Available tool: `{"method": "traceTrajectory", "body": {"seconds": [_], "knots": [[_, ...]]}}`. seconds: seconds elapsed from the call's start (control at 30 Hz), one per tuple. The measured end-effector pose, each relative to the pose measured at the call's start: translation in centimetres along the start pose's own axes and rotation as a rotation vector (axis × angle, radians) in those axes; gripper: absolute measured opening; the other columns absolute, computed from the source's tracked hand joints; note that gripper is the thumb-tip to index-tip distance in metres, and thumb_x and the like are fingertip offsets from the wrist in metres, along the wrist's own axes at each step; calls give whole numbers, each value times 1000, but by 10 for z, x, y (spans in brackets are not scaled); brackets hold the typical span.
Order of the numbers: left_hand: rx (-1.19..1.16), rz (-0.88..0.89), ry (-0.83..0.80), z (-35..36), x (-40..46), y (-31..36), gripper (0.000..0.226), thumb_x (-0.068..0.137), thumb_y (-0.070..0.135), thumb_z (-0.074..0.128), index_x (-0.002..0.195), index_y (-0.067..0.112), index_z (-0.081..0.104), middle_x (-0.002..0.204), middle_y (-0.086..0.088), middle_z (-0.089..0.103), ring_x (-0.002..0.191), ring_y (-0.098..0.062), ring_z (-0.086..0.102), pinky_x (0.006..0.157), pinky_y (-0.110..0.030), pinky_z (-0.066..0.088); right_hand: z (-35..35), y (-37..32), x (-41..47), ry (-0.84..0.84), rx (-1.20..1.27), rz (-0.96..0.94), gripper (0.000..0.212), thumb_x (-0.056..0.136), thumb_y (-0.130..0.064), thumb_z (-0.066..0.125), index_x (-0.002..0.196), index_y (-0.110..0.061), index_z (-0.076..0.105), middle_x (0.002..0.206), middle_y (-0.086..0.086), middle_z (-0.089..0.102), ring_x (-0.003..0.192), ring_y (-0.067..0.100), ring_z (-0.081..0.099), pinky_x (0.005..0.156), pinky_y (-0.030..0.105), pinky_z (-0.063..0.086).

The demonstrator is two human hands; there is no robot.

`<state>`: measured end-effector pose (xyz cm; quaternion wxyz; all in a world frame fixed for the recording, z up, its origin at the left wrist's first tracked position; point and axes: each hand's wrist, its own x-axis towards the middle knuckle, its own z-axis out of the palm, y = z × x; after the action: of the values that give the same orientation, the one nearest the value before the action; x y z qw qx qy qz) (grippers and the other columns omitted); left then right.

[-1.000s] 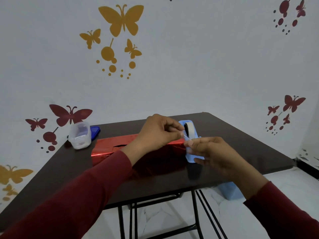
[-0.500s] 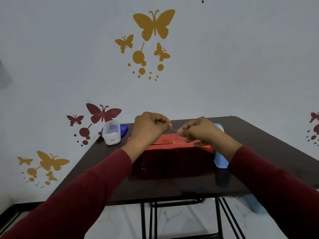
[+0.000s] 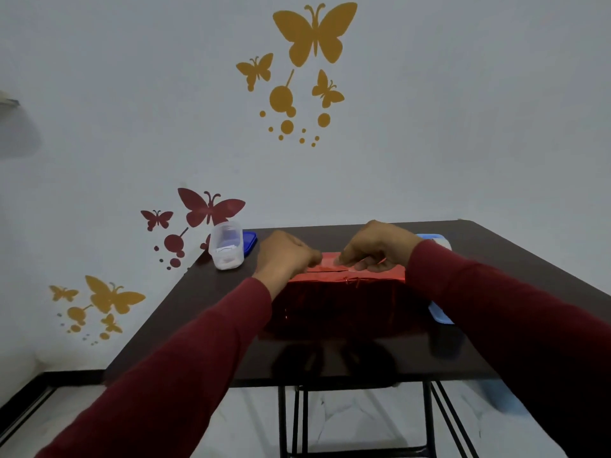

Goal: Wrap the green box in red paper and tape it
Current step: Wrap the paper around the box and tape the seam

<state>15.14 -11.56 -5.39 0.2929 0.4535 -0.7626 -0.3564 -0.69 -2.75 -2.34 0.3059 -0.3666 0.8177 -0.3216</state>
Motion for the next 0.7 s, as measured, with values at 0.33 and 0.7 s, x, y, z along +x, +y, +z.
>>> {"method": "traceTrajectory", "body": {"seconds": [0.33, 0.7], "knots": [[72, -83, 3, 13, 25, -13, 17, 67, 27, 88, 71, 13, 79, 56, 2, 72, 38, -6, 55, 58, -22, 52, 12, -10, 32, 29, -153, 69, 22, 74, -16, 93, 89, -10, 77, 65, 0, 72, 53, 7, 58, 53, 21, 42], [157, -95, -9, 19, 32, -13, 21, 65, 31, 87, 69, 13, 78, 57, 5, 72, 53, -9, 67, 61, -25, 59, 18, -12, 40, 154, -321, 66, 36, 59, -25, 102, 73, -14, 71, 55, 0, 71, 45, 11, 58, 56, 26, 51]]}}
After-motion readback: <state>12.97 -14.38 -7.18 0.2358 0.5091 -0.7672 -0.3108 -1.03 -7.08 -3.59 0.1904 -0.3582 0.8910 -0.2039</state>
